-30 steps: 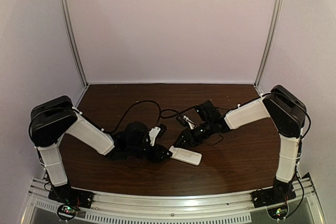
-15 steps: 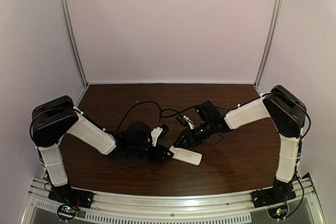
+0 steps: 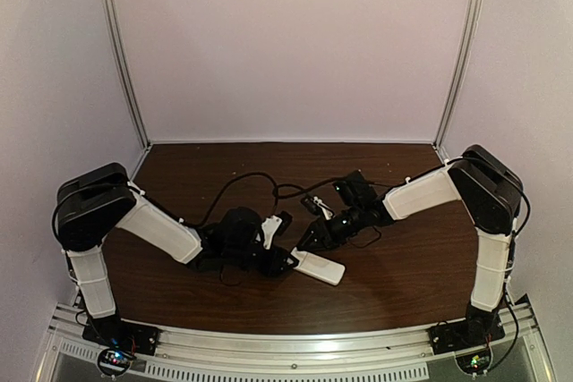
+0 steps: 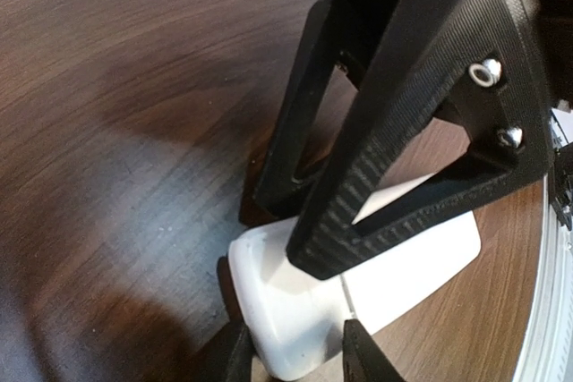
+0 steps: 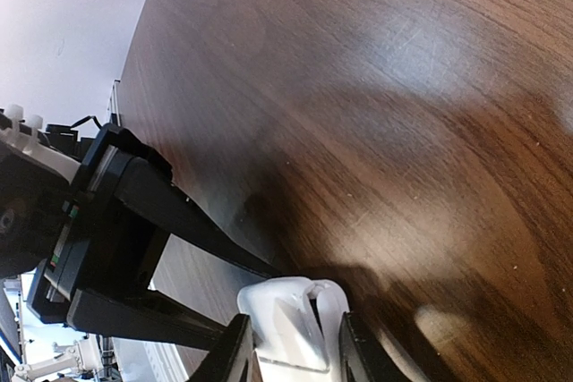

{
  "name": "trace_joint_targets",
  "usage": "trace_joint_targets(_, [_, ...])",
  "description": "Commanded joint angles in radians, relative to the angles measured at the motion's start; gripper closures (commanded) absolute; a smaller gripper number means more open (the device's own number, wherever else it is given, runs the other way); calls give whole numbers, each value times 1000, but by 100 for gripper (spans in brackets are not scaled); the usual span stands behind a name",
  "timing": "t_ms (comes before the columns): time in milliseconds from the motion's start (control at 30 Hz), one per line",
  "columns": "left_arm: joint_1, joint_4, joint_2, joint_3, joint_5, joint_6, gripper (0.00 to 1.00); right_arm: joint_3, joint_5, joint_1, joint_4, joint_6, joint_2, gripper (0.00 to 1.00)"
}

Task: Load the batteries into the remote control
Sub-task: Adjust the battery cover on the remote control without the battery cover.

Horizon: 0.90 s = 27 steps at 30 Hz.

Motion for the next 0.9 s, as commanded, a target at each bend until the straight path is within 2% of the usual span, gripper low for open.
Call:
trace_joint_targets(0, [-16,-16,27,24,-9,36,66,-1,-13,2,7,-6,6,66])
trace_joint_targets(233, [-18,-48,16,22,-12,16,65,1,21,2,-27,-31,-3,67])
trace_joint_targets(533, [-18,-90,-36,-5,-68,-3,50,7,41,-5,-47,-26,-60,65])
trace_joint_targets(700, [-16,-97,-49,3,-89,-2,48,3,54,-23,-64,-29,-100,60])
trace_joint_targets(867, [-9,-111,-63,23,-85,1,49,-23,86,-40,-80,-29,-173,60])
